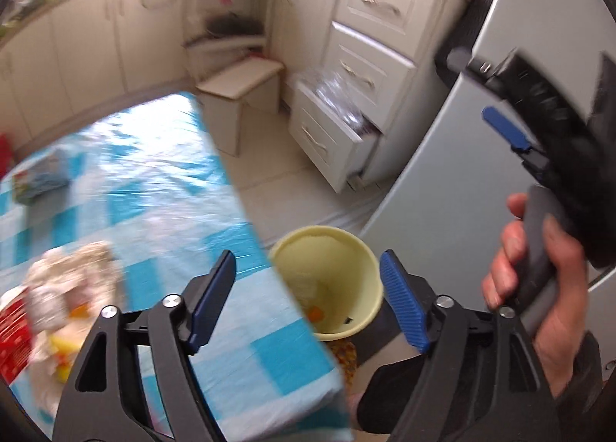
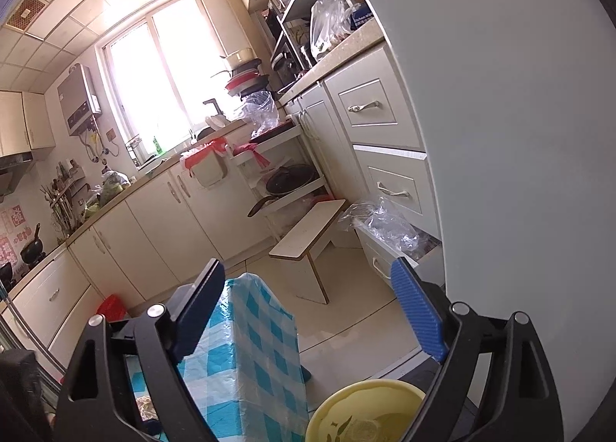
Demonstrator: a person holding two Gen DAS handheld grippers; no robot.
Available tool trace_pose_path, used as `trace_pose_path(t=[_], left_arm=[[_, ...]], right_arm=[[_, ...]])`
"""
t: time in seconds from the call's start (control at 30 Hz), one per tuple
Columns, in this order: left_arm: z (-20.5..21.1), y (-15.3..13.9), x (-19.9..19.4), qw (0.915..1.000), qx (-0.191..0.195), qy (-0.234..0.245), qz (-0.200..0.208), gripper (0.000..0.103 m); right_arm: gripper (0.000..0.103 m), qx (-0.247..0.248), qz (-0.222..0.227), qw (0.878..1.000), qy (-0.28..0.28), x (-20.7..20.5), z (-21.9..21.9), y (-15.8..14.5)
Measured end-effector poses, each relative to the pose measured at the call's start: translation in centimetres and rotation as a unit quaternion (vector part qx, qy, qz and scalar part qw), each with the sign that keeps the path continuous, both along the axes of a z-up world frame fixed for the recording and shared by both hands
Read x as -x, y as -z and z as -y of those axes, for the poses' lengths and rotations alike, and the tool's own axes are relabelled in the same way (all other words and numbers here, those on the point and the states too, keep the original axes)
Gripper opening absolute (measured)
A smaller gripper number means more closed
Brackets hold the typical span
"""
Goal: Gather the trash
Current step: 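Move both tools back over the table toward the remaining trash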
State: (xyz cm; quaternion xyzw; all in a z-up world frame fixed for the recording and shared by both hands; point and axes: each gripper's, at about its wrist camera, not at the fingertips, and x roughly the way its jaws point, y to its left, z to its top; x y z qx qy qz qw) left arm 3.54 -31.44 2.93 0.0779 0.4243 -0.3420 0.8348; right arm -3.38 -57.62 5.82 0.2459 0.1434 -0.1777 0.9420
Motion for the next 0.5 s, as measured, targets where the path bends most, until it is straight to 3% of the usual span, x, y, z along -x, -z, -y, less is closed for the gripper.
trace_pose_path(t=[0.13, 0.3, 0.5], left_arm=[[-8.4, -2.1, 1.2, 0.9959, 0.003, -0.080, 0.043, 0.080], [-18.1, -2.7, 1.5, 0.9829, 0.006, -0.178, 0.048, 0.080], [-27.0, -1.7, 2.2, 0.9650, 0.013, -0.260, 0.030, 0.080]], right_arm=[[0.087, 0.026, -0.007, 0.999, -0.028, -1.0, -2.5, -0.6], [0.088, 0.069, -0.019, 0.995, -0.066, -2.5, -5.9, -1.0], [0.088, 0.074, -0.031, 0.989, -0.123, -3.7, -9.7, -0.6]])
